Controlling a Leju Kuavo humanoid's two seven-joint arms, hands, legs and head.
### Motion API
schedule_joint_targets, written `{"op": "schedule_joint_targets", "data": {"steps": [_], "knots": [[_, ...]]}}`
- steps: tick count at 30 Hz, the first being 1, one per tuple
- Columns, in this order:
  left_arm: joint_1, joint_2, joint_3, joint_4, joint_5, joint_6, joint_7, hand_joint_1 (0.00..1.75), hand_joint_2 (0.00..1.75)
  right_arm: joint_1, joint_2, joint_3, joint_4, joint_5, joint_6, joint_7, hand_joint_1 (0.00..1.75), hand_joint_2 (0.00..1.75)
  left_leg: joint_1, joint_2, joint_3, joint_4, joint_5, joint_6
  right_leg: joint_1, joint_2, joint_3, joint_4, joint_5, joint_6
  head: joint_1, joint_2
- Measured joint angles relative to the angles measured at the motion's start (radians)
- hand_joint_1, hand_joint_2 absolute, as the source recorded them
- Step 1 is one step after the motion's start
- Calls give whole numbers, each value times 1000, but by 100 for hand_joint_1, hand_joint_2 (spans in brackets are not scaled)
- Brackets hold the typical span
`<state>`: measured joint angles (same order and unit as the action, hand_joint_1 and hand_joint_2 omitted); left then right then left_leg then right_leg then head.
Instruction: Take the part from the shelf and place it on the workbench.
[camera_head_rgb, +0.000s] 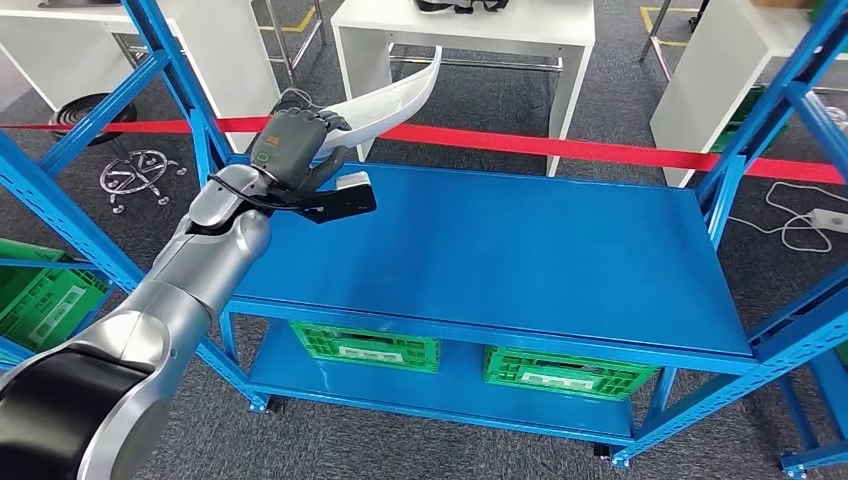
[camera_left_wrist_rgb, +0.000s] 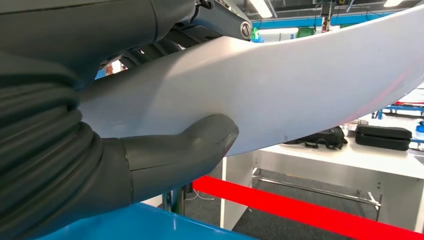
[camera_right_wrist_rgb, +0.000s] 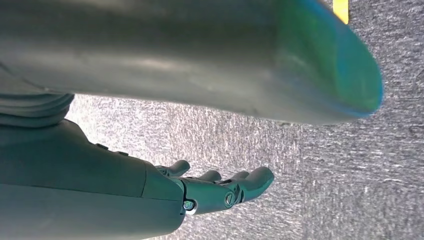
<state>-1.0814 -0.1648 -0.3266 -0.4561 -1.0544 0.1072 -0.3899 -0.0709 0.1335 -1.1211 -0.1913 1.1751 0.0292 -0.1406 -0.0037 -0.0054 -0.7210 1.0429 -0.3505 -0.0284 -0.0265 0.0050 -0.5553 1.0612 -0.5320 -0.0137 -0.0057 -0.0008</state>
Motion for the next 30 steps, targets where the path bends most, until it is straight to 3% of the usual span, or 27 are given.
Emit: {"op": "schedule_joint_targets", "data": {"steps": [2, 4, 5, 6, 7, 8, 10, 11, 12, 14, 15, 17, 19, 20, 21, 22, 24, 26, 28, 30], "knots": [[-3, 1, -1, -1, 10, -12, 1, 175, 175, 0, -1, -1, 0, 2, -1, 0, 0, 0, 4, 1, -25, 72, -79, -12, -2, -3, -20, -4, 23, -12, -4, 0], [-3, 1, -2, -2, 18, -18, 1, 175, 175, 0, -5, -1, 0, 5, -4, -1, 0, 0, 6, 1, -53, 206, -174, -21, 0, -3, -47, -4, 45, -15, -6, 0], [-2, 1, -2, -2, 22, -20, 1, 175, 175, 0, -7, -1, 0, 6, -6, -2, 0, 0, 7, 1, -56, 258, -196, -22, 1, -3, -61, -3, 56, -14, -6, 0], [-1, 1, -3, -2, 27, -21, 1, 175, 175, 1, -9, -2, 0, 6, -8, -5, 0, 0, 7, 1, -44, 280, -197, -21, 2, -3, -75, -3, 66, -14, -6, 0], [0, 1, -3, -2, 32, -21, 0, 175, 175, 1, -12, -3, 0, 7, -9, -7, 0, 0, 7, 1, -14, 263, -183, -18, 3, -3, -88, -3, 76, -13, -6, 0], [0, 1, -4, -4, 37, -21, -1, 175, 175, 0, -14, -4, 0, 9, -9, -10, 0, 0, 6, 1, 34, 211, -164, -12, 4, -3, -99, -3, 85, -11, -6, 0], [-1, 1, -5, -11, 45, -21, -3, 175, 175, 1, -17, -5, 0, 14, -8, -12, 0, 0, 0, 0, 141, 69, -162, 3, 5, -2, -112, -4, 102, -4, -5, 0], [-2, 0, -6, -15, 47, -21, -4, 175, 175, 0, -18, -5, 0, 16, -6, -12, 0, 0, -4, 0, 174, 18, -167, 9, 3, -2, -114, -7, 111, 2, -6, 0], [-3, 0, -6, -18, 49, -21, -5, 175, 175, 0, -20, -5, 0, 18, -4, -12, 0, 0, -8, 0, 188, -9, -173, 15, 1, -2, -114, -12, 119, 9, -7, 0], [-3, -1, -8, -21, 50, -21, -6, 175, 175, 0, -23, -5, 0, 20, -1, -12, 0, 0, -11, 2, 183, -25, -155, 27, -3, -2, -114, -22, 135, 23, -9, 0], [-4, -2, -9, -21, 50, -21, -6, 175, 175, 0, -23, -5, 0, 20, 0, -12, 0, 0, -10, 4, 179, -33, -143, 35, -2, -2, -118, -19, 127, 28, -10, 0], [-4, -4, -12, -22, 50, -21, -6, 175, 175, 2, -25, -5, 0, 21, 0, -12, 0, 0, -5, 8, 165, -46, -113, 50, -1, -1, -141, 37, 60, 34, -7, 0], [-3, -5, -14, -22, 50, -22, 0, 175, 175, 1, -28, -5, 0, 24, 0, -12, 0, 0, -7, 9, 136, -44, -90, 56, 1, -1, -173, 156, -35, 38, -4, 0], [-2, -5, -14, -22, 50, -22, 6, 175, 175, 1, -31, -5, 0, 25, -1, -12, 0, 0, -7, 9, 119, -41, -80, 56, 3, -1, -181, 210, -58, 39, -4, 0], [-2, -4, -15, -22, 50, -22, 12, 175, 175, 0, -33, -5, 0, 27, 0, -12, 0, 0, -8, 9, 102, -36, -69, 56, 4, -1, -176, 240, -56, 40, -4, 0], [-2, -2, -15, -22, 51, -22, 17, 175, 175, 0, -35, -5, 0, 29, 1, -10, 0, 0, -8, 9, 84, -31, -60, 54, 4, -1, -156, 237, -37, 40, -3, 0], [-3, 5, -15, -24, 53, -23, 22, 175, 175, -1, -39, -5, 0, 30, 2, -1, 0, 0, -7, 9, 51, -18, -42, 49, 5, -2, -70, 138, 1, 37, -3, 0], [-4, 11, -16, -28, 56, -27, 23, 175, 175, -3, -44, -5, 0, 28, 3, 9, 0, 0, -9, 9, 31, -5, -28, 39, 9, -1, 7, 24, -7, 28, -3, 0], [-11, 13, -19, -30, 58, -32, 23, 175, 175, -4, -47, -6, 0, 21, 3, 15, 0, 0, -10, 9, 25, -4, -12, 28, 14, 1, 22, -11, -16, 15, -2, 0], [-22, 13, -23, -28, 58, -39, 28, 175, 175, -6, -48, -9, 0, 9, 2, 11, 0, 0, -8, 6, 17, -4, -9, 16, 11, -1, 7, -14, 3, 0, 0, 0]]}}
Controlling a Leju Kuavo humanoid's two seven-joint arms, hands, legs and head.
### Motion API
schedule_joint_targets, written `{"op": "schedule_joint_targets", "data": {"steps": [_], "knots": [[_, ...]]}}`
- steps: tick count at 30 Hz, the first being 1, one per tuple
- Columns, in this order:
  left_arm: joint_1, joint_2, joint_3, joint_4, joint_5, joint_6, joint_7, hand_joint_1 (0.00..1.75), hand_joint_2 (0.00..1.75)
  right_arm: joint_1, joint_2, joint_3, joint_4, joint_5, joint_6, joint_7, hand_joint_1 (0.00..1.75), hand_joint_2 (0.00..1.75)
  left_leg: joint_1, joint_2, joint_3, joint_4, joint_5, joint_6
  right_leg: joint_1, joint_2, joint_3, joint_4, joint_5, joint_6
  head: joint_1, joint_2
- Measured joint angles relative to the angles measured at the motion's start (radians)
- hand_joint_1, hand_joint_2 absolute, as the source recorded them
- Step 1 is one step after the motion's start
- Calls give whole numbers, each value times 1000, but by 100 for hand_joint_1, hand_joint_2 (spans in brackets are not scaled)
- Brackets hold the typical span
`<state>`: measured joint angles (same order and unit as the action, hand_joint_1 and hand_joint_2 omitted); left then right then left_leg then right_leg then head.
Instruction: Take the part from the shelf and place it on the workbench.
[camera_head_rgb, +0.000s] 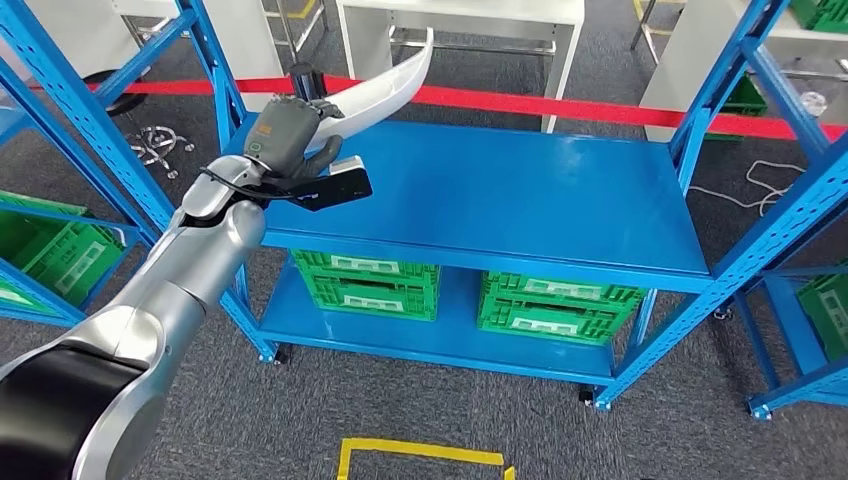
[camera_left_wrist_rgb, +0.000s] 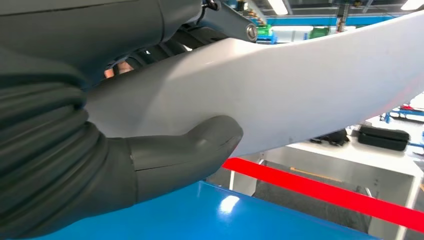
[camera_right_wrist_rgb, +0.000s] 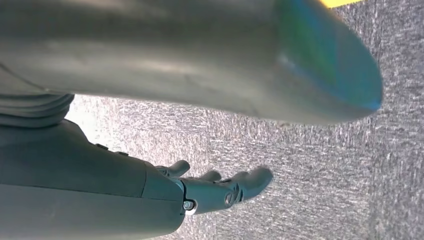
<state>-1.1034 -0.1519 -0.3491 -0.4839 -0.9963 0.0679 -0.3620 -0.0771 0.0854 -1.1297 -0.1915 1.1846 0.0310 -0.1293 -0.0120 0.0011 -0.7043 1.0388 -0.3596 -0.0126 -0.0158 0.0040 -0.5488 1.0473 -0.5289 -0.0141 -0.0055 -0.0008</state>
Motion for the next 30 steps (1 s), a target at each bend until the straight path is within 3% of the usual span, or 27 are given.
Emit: {"op": "schedule_joint_targets", "data": {"steps": [1, 2, 4, 5, 6, 7, 9, 11, 12, 13, 15, 16, 17, 19, 20, 21, 22, 24, 26, 27, 28, 30], "knots": [[-7, 0, -1, 2, 0, -5, 5, 175, 175, -2, -1, -3, 0, -6, -1, -5, 0, 0, 1, -1, -10, 16, -23, -6, -2, -2, -10, -3, 13, -7, -1, 0], [-14, 0, -2, 4, -1, -9, 9, 175, 175, -3, -1, -5, 0, -12, -2, -11, 0, 0, 3, -2, -24, 52, -65, -12, -5, -4, -22, -5, 27, -12, -2, 0], [-23, 0, -5, 6, -1, -14, 15, 175, 175, -6, -3, -10, 0, -19, -3, -20, 0, 0, 10, -2, -53, 177, -168, -24, -5, -6, -50, -4, 53, -15, -4, 0], [-26, 0, -6, 7, -1, -15, 16, 175, 175, -6, -3, -12, 0, -20, -3, -22, 0, 0, 13, -2, -61, 242, -198, -28, -5, -6, -64, -4, 65, -14, -4, 0], [-26, -1, -7, 9, -1, -16, 16, 175, 175, -7, -3, -13, 0, -21, -3, -23, 0, 0, 15, -2, -57, 285, -204, -31, -5, -7, -79, -4, 77, -13, -3, 0], [-27, -2, -8, 10, -1, -17, 16, 175, 175, -8, -3, -14, 0, -21, -3, -23, 0, 0, 17, -2, -39, 295, -192, -32, -5, -7, -93, -3, 89, -11, -4, 0], [-30, -4, -8, 12, -1, -18, 17, 175, 175, -9, -3, -16, 0, -22, -3, -23, 0, 0, 20, -3, 51, 209, -154, -28, -6, -6, -118, -3, 112, -6, -4, 0], [-39, -8, -8, 11, -1, -17, 17, 175, 175, -9, -4, -16, 0, -22, -3, -24, 0, 0, 15, -5, 159, 65, -164, -18, -5, -4, -135, -5, 133, 6, -3, 0], [-43, -10, -8, 11, -1, -18, 17, 175, 175, -9, -4, -17, 0, -23, -3, -24, 0, 0, 11, -6, 188, 15, -175, -13, -5, -4, -139, -8, 145, 13, -3, 0], [-47, -12, -9, 11, -2, -19, 17, 175, 175, -9, -4, -18, 0, -25, -3, -24, 0, 0, 6, -7, 196, -11, -181, -6, -6, -3, -141, -14, 157, 21, -4, 0], [-52, -17, -12, 16, -4, -23, 18, 175, 175, -9, -4, -22, 0, -34, -4, -25, 0, 0, 3, -4, 181, -22, -159, 13, -12, -3, -147, -23, 172, 37, -6, 0], [-55, -21, -14, 19, -5, -26, 18, 175, 175, -8, -3, -26, 0, -38, -5, -24, 0, 0, 3, -2, 173, -26, -145, 24, -14, -2, -155, -13, 153, 42, -7, 0], [-58, -27, -16, 22, -6, -29, 19, 175, 175, -7, -3, -29, 0, -43, -7, -21, 0, 0, 5, 0, 162, -29, -129, 33, -14, -2, -168, 17, 114, 45, -6, 0], [-65, -36, -20, 28, -6, -31, 20, 175, 175, -8, -2, -37, 0, -49, -13, -10, 0, 0, 3, 1, 131, -30, -100, 44, -12, -2, -204, 135, 8, 48, -4, 0], [-66, -38, -22, 31, -6, -32, 20, 175, 175, -9, -2, -39, 0, -50, -16, -3, 0, 0, 2, 1, 114, -29, -87, 45, -10, -2, -217, 202, -27, 49, -3, 0], [-65, -39, -24, 34, -6, -32, 20, 175, 175, -10, -2, -40, 0, -51, -18, 5, 0, 0, 1, 1, 96, -27, -74, 46, -7, -2, -220, 252, -37, 49, -3, 0], [-64, -38, -25, 37, -6, -32, 20, 175, 175, -9, -2, -41, 0, -50, -19, 11, 0, 0, 0, 2, 77, -25, -61, 45, -5, -2, -209, 273, -25, 48, -2, 0], [-63, -35, -26, 43, -5, -31, 20, 175, 175, -10, -1, -41, 0, -45, -20, 19, 0, 0, -1, 2, 40, -16, -37, 41, -2, -2, -131, 213, 22, 43, -2, 0], [-63, -28, -26, 44, -4, -30, 17, 175, 175, -13, -1, -41, 0, -40, -21, 19, 0, 0, -3, 3, 14, -4, -19, 32, 3, -1, -22, 79, 9, 33, -3, 0], [-64, -25, -26, 44, -2, -29, 14, 175, 175, -14, -1, -41, 0, -39, -21, 18, 0, 0, -3, 3, 8, -1, -11, 27, 6, -1, 11, 28, -9, 26, -3, 0], [-64, -23, -26, 44, 1, -29, 10, 175, 175, -14, 0, -41, 0, -37, -22, 18, 0, 0, -3, 4, 5, -1, -3, 21, 9, 0, 25, 0, -23, 18, -2, 0], [-64, -18, -26, 47, 6, -30, 3, 175, 175, -13, 3, -41, 0, -35, -24, 16, 0, 0, -3, 3, 3, -7, 12, 10, 8, -1, 14, -12, -9, 3, 0, 0]]}}
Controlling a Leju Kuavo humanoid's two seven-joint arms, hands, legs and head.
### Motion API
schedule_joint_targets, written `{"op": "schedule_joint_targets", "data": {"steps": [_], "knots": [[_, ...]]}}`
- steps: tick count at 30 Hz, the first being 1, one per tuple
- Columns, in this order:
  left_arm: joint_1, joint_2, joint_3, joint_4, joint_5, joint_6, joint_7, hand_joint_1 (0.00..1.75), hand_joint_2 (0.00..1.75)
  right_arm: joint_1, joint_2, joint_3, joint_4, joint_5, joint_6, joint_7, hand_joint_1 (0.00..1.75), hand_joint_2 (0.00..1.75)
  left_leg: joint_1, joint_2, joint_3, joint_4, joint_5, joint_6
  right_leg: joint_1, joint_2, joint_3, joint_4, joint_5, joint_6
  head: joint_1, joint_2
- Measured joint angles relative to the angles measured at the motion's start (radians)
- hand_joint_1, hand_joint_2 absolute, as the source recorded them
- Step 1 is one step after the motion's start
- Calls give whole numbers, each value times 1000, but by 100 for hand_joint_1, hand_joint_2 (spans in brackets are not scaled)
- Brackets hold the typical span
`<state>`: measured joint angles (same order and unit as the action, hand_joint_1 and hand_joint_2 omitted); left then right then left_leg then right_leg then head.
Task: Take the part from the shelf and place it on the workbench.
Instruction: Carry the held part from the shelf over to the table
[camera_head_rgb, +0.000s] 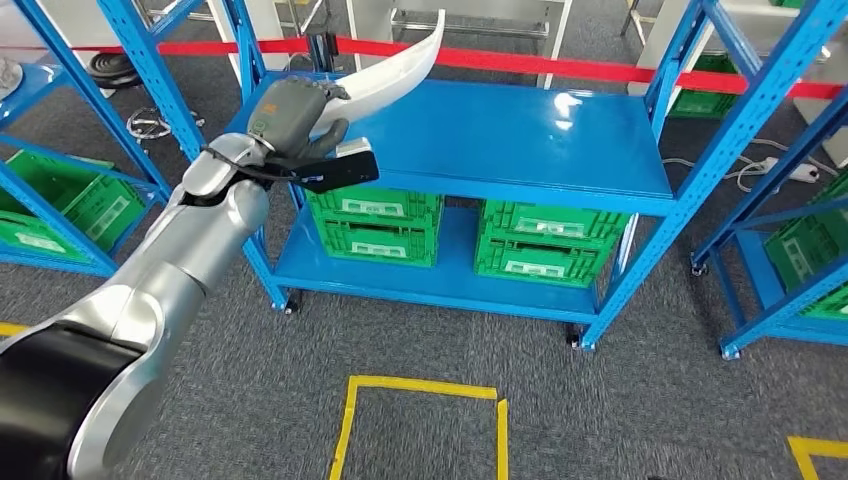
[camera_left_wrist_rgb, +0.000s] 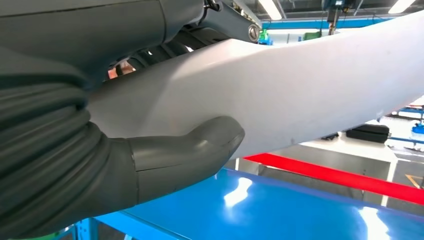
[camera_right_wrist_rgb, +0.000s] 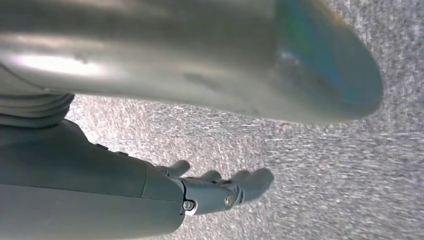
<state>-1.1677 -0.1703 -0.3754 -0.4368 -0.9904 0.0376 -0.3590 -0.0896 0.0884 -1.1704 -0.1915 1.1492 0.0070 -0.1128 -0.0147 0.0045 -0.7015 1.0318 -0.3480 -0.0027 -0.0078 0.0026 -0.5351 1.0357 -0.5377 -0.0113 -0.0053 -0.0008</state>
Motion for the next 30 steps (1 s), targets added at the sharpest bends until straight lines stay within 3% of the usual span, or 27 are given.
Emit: {"op": "schedule_joint_targets", "data": {"steps": [1, 2, 4, 5, 7, 10, 11, 12, 14, 15, 17, 19, 21, 22, 23, 24, 25, 27, 28, 30], "knots": [[0, 3, 0, 2, 3, -1, -2, 175, 175, 0, 2, 0, 0, 0, -2, -1, 0, 0, 1, -2, -7, 7, -15, -6, -2, -2, -8, -2, 14, -8, -1, 0], [0, 5, 0, 4, 5, -2, -4, 175, 175, 0, 4, 0, 0, 0, -5, -2, 0, 0, 2, -3, -17, 28, -48, -13, -6, -5, -19, -6, 29, -14, -2, 0], [0, 8, 0, 8, 9, -4, -7, 175, 175, 0, 7, 0, 0, -1, -10, -3, 0, 0, 8, -5, -41, 125, -153, -26, -8, -8, -46, -8, 58, -20, -4, 0], [1, 8, 0, 9, 9, -5, -7, 175, 175, 0, 7, 0, 0, -2, -12, -3, 0, 0, 11, -5, -48, 171, -190, -30, -8, -8, -57, -7, 67, -20, -4, 0], [1, 9, -1, 10, 10, -5, -8, 175, 175, 1, 8, 0, 0, -2, -12, -3, 0, 0, 14, -4, -55, 219, -219, -34, -8, -9, -68, -7, 76, -19, -4, 0], [2, 9, -2, 12, 11, -7, -9, 175, 175, 1, 8, 0, 0, -3, -13, -3, 0, 0, 15, -4, -57, 257, -224, -36, -8, -9, -80, -6, 85, -19, -4, 0], [3, 7, -3, 13, 13, -9, -9, 175, 175, 1, 8, 0, 0, -4, -13, -4, 0, 0, 18, -4, -30, 256, -202, -38, -9, -10, -98, -5, 99, -16, -4, 0], [2, 5, -5, 13, 15, -12, -9, 175, 175, 1, 8, 0, 0, -6, -13, -6, 0, 0, 19, -5, 33, 203, -196, -36, -9, -10, -121, -3, 118, -11, -4, 0], [-2, -3, -7, 10, 19, -17, -10, 175, 175, 1, 9, 0, 0, -7, -13, -11, 0, 0, 15, -8, 156, 51, -181, -22, -11, -9, -157, -8, 161, 8, -4, 0], [-5, -6, -8, 9, 20, -18, -10, 175, 175, 1, 9, 0, 0, -7, -12, -14, 0, 0, 10, -9, 189, -6, -194, -11, -12, -8, -162, -13, 175, 19, -4, 0], [-6, -8, -8, 9, 27, -23, -16, 175, 175, 2, 12, 0, 0, -6, -11, -17, 0, 0, 8, -7, 183, -23, -178, 10, -19, -8, -166, -17, 180, 34, -5, 0], [-5, -9, -8, 11, 35, -34, -26, 175, 175, 6, 15, 0, 0, -3, -9, -18, 0, 0, 10, -3, 172, -30, -155, 27, -21, -7, -185, 33, 116, 42, -4, 0], [-4, -9, -9, 10, 39, -45, -36, 175, 175, 7, 16, 0, 0, 0, -8, -16, 0, 0, 8, -2, 150, -28, -135, 33, -19, -6, -220, 155, 18, 45, -2, 0], [-4, -9, -11, 10, 40, -50, -39, 175, 175, 7, 16, 0, 0, 1, -8, -14, 0, 0, 7, -2, 138, -27, -126, 34, -18, -5, -234, 216, -7, 47, -2, 0], [-2, -8, -14, 10, 41, -56, -42, 175, 175, 6, 16, 0, 0, 3, -8, -12, 0, 0, 6, -2, 125, -24, -118, 33, -18, -4, -235, 253, -9, 48, -1, 0], [0, -7, -17, 10, 43, -60, -45, 175, 175, 7, 16, 0, 0, 5, -8, -9, 0, 0, 6, -2, 114, -21, -112, 32, -18, -4, -220, 254, 6, 48, -1, 0], [2, -5, -20, 10, 46, -65, -48, 175, 175, 7, 16, 0, 0, 7, -9, -8, 0, 0, 7, -2, 104, -16, -107, 29, -18, -5, -185, 218, 29, 47, -1, 0], [2, -1, -23, 7, 52, -70, -52, 175, 175, 6, 16, 0, 0, 10, -12, -7, 0, 0, 7, -1, 87, -4, -102, 22, -17, -5, -91, 91, 46, 43, -1, 0], [0, 1, -23, 6, 54, -72, -54, 175, 175, 5, 16, 0, 0, 11, -14, -7, 0, 0, 6, -1, 82, 2, -101, 17, -15, -4, -60, 44, 45, 37, -1, 0], [-2, 2, -25, 3, 59, -74, -58, 175, 175, 5, 17, 0, 0, 13, -17, -9, 0, 0, 2, -1, 77, 8, -99, 9, -12, -1, -43, 12, 39, 25, 0, 0]]}}
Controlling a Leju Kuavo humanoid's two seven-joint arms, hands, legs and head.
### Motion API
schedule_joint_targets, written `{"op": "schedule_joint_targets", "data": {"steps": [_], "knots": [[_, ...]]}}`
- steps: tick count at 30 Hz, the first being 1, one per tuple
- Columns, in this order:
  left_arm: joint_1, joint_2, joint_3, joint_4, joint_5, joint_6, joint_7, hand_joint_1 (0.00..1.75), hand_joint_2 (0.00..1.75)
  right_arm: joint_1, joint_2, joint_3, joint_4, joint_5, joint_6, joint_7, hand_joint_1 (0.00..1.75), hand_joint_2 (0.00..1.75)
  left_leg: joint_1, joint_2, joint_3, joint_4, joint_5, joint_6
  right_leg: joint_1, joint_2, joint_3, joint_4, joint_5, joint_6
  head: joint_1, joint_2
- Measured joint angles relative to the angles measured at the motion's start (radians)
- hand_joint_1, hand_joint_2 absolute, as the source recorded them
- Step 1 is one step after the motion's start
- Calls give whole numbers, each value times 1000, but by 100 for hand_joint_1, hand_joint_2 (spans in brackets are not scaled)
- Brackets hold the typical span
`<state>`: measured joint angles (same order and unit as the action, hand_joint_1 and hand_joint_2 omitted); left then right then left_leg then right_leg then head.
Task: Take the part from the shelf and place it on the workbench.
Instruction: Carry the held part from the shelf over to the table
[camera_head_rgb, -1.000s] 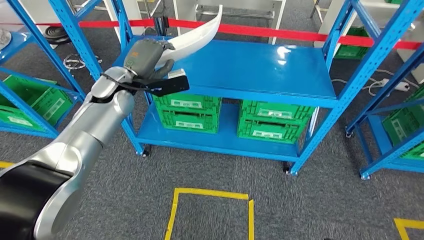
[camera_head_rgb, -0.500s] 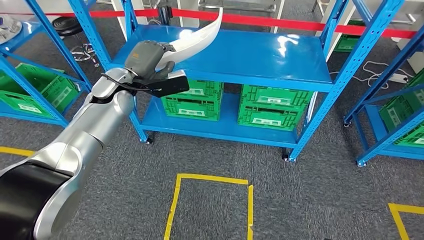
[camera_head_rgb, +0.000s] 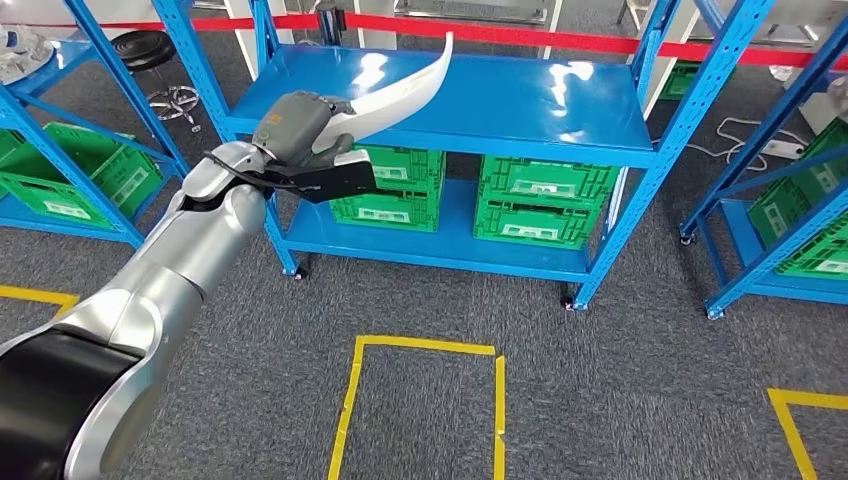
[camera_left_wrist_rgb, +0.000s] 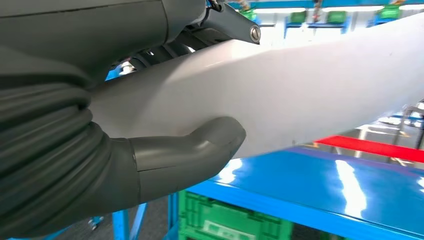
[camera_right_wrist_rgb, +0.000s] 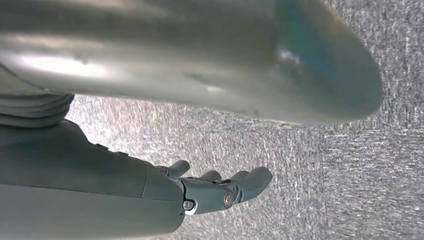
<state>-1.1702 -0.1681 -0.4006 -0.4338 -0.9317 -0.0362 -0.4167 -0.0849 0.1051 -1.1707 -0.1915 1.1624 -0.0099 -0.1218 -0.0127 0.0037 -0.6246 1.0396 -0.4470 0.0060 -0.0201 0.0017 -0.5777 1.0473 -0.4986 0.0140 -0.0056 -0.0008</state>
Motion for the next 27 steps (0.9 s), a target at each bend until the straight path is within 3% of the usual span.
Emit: {"op": "schedule_joint_targets", "data": {"steps": [4, 11, 16, 18, 20, 22, 23, 26, 27], "knots": [[-3, -1, -7, -3, 4, -1, -1, 175, 175, 1, 2, 0, 0, -3, -12, -8, 0, 0, -3, 0, -1, -8, 5, 26, -1, 1, -4, -9, 7, -8, 0, 0], [-3, -2, -21, -5, 5, 5, 4, 175, 175, 1, 6, 0, 0, -11, -26, -15, 0, 0, -3, 0, -4, -11, 19, 17, -1, 1, -10, -8, 15, -13, 0, 0], [-3, -2, -24, -13, 10, 19, 10, 175, 175, 1, 9, 0, 0, -11, -30, -27, 0, 0, 0, -5, -1, -28, 31, 14, 2, -6, -6, -16, 17, -3, 1, 0], [-4, -3, -24, -18, 12, 25, 9, 175, 175, 0, 10, 0, 0, -12, -30, -31, 0, 0, 9, -11, 7, -51, 46, 15, 4, -6, -24, 27, -19, 3, 3, 0], [-1, -3, -24, -19, 13, 27, 8, 175, 175, 1, 9, 0, 0, -12, -31, -31, 0, 0, 13, -20, 3, -55, 53, 17, 1, -4, -75, 143, -85, 9, 6, 0], [8, -3, -24, -19, 13, 29, 8, 175, 175, 2, 8, 0, 0, -12, -31, -31, 0, 0, 13, -34, -7, -47, 54, 16, -1, -3, -115, 234, -115, 16, 6, 0], [12, -2, -24, -19, 13, 32, 8, 175, 175, 2, 7, 0, 0, -12, -32, -31, 0, 0, 14, -43, -14, -40, 55, 14, -2, -2, -111, 229, -104, 19, 6, 0], [14, -2, -24, -23, 17, 41, 6, 175, 175, 2, 4, 0, 0, -9, -33, -31, 0, 0, 17, -71, -38, -10, 52, 0, -10, 28, -29, 65, -31, 24, 7, 0], [14, -2, -24, -27, 19, 43, 5, 175, 175, 2, 3, 0, 0, -6, -34, -31, 0, 0, 16, -81, -46, -3, 52, -6, -11, 41, -11, 29, -21, 19, 6, 0]]}}
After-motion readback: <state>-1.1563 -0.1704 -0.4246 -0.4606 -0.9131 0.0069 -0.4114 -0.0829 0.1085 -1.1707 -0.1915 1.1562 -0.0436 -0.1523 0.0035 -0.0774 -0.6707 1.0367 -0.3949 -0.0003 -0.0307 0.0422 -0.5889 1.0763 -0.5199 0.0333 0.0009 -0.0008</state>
